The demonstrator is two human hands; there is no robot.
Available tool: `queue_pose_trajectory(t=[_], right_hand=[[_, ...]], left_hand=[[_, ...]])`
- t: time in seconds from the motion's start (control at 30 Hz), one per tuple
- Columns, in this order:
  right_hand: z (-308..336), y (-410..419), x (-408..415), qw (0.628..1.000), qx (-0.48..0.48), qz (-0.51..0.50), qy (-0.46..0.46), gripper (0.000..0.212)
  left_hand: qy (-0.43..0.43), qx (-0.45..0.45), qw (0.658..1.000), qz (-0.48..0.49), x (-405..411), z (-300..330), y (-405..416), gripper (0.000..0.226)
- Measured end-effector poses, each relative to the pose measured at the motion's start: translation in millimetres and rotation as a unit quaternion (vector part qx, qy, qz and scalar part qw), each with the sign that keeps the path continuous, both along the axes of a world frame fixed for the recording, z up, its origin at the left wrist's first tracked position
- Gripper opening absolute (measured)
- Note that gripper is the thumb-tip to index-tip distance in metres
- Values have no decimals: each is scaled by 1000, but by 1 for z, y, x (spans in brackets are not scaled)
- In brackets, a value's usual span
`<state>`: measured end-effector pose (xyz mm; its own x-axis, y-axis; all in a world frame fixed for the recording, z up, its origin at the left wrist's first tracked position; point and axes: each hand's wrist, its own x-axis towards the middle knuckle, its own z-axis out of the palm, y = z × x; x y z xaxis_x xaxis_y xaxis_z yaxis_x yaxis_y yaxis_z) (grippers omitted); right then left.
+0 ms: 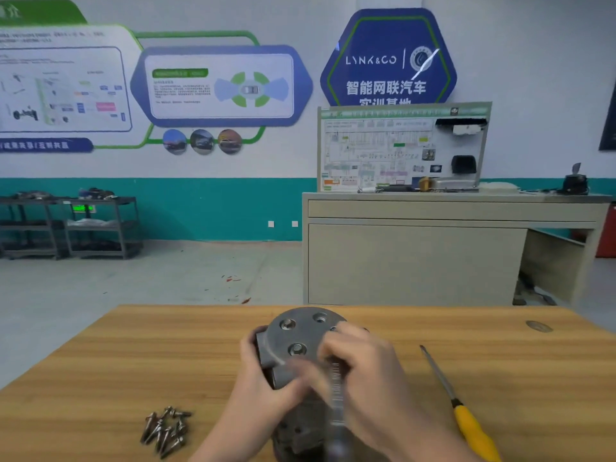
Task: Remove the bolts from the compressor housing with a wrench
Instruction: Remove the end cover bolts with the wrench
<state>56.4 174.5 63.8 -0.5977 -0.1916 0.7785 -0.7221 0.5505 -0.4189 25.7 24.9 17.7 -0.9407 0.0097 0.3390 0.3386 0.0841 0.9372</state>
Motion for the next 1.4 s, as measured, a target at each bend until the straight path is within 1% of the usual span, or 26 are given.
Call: queue_pose_trajectory(t=[0.03,0.07,0.13,0.2,0.23,0.27,0.3,0.37,0.47,0.53,0.57,0.63,0.7,0.77,0.83,0.87,0.9,0.93,0.97,1.03,1.1,1.17,1.2,1.23,1.3,1.4], right_hand=[[-6,10,1,989,-113,66,-63,52],[-9,20,0,962,-216,109,-128,50],[-10,37,-9,887,-362,121,-260,43],[-6,51,-30,807,-445,116,-371,35],[0,55,-40,780,-463,110,-408,31],[7,57,-51,769,-461,95,-433,26],[15,57,-61,770,-444,77,-451,24],[32,51,-77,797,-366,35,-479,27],[57,25,-88,865,-168,-45,-470,31],[72,-1,-84,908,9,-103,-406,31],[76,-14,-79,918,96,-132,-360,31],[76,-35,-62,919,237,-187,-252,30],[60,-43,-40,914,314,-219,-133,22],[36,-38,-20,939,282,-195,-7,17],[15,-19,-8,974,184,-125,44,25],[6,-7,-6,990,107,-83,47,32],[0,4,-3,1000,9,-23,16,38],[-6,16,0,995,-89,37,-39,43],[-11,27,0,974,-182,85,-101,45],[-17,42,-8,920,-315,116,-205,46],[-16,52,-25,869,-381,111,-295,41],[-5,55,-45,807,-433,120,-384,35],[3,53,-55,786,-442,119,-415,34],[12,50,-64,783,-433,112,-433,32],[29,35,-74,820,-348,84,-447,29],[52,8,-76,893,-127,6,-432,30]], left_hand=[[5,-6,1000,-5,4,0,-2,85],[3,-5,1000,-7,8,1,-4,87],[2,-7,1000,-13,9,3,-3,83],[-3,-14,1000,-25,9,6,1,75],[-7,-16,999,-28,8,7,2,73],[-7,-15,999,-29,8,8,2,72],[-7,-11,1000,-26,8,9,2,71],[-7,-8,1000,-27,8,9,1,71],[-12,-18,999,-36,11,10,0,74],[-12,-24,999,-38,12,12,1,75],[-12,-26,999,-36,11,13,1,76],[-12,-28,999,-25,9,13,3,72],[-14,-22,1000,-12,7,13,4,65],[-10,-33,999,-10,5,12,7,61],[3,-35,999,-14,4,10,5,60],[3,-25,1000,-15,5,10,4,63],[-1,-19,1000,-20,6,9,1,68],[-3,-21,999,-28,7,9,-1,73],[-5,-23,999,-33,8,8,-4,74],[-9,-20,999,-41,10,7,-6,74],[-4,-10,999,-43,11,7,-4,75],[2,3,999,-39,11,6,-3,72],[2,10,999,-39,12,6,-2,71],[1,13,999,-41,12,6,-2,73],[-1,12,999,-46,13,6,-3,79],[-1,8,998,-55,13,8,-5,80]])
